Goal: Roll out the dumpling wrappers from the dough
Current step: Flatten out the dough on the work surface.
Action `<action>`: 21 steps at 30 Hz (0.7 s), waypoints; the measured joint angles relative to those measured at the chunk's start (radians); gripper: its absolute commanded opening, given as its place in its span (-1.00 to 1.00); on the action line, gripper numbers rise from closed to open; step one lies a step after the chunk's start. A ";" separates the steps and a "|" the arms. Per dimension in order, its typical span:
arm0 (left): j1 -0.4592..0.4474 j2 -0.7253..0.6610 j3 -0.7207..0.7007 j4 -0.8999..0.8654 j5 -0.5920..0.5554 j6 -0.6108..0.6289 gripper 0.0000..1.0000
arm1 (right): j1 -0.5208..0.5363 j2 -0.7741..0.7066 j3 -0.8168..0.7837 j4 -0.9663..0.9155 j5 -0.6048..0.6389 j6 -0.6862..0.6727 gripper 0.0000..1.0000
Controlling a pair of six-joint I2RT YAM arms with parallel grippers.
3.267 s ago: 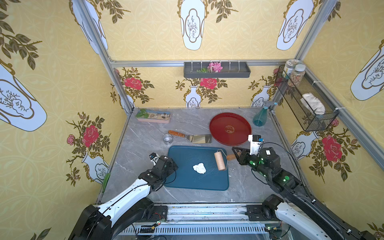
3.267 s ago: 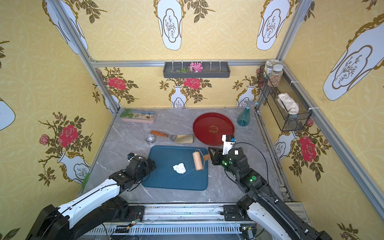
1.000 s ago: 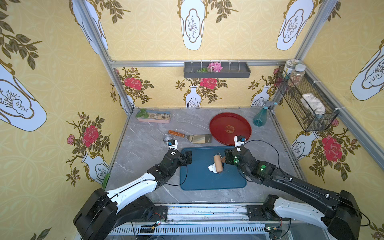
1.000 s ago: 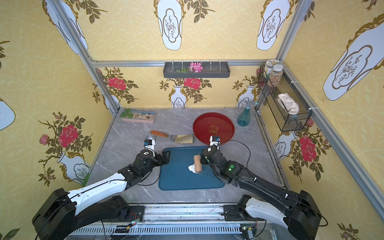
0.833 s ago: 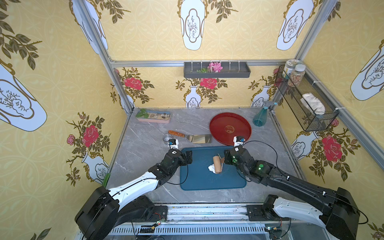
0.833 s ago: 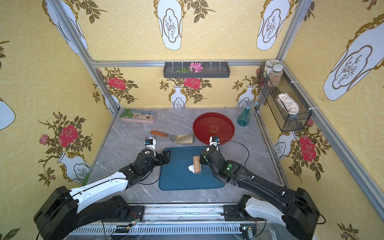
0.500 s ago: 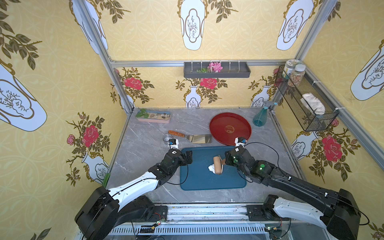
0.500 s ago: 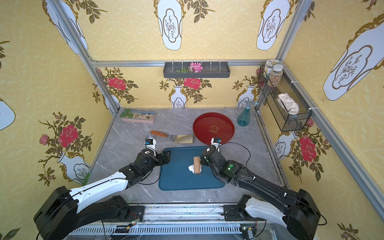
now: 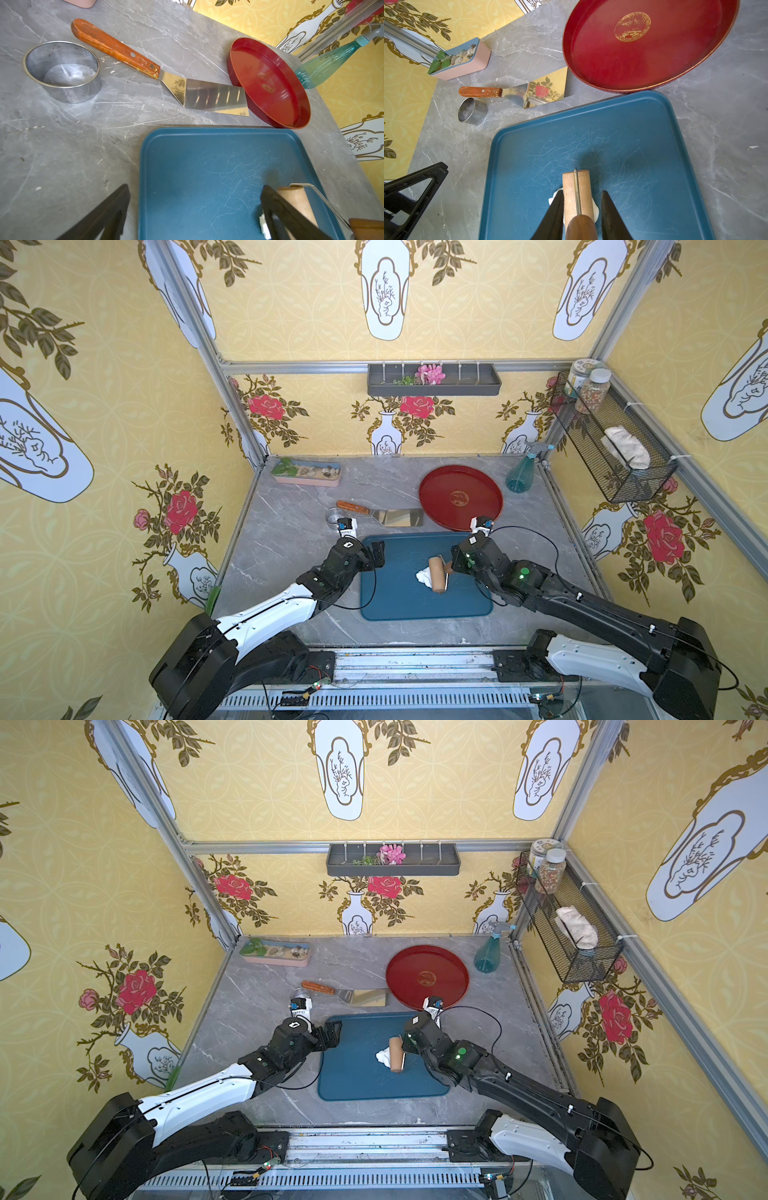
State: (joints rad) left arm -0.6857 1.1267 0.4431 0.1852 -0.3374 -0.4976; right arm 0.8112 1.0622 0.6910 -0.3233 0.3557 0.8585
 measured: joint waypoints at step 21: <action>0.000 0.006 0.000 0.000 -0.004 0.000 1.00 | -0.013 0.050 -0.017 0.074 -0.023 0.035 -1.00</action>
State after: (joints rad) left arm -0.6857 1.1332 0.4431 0.1848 -0.3412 -0.4976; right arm 0.7979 1.1122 0.6743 -0.2493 0.3332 0.8932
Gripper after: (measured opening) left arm 0.999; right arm 0.300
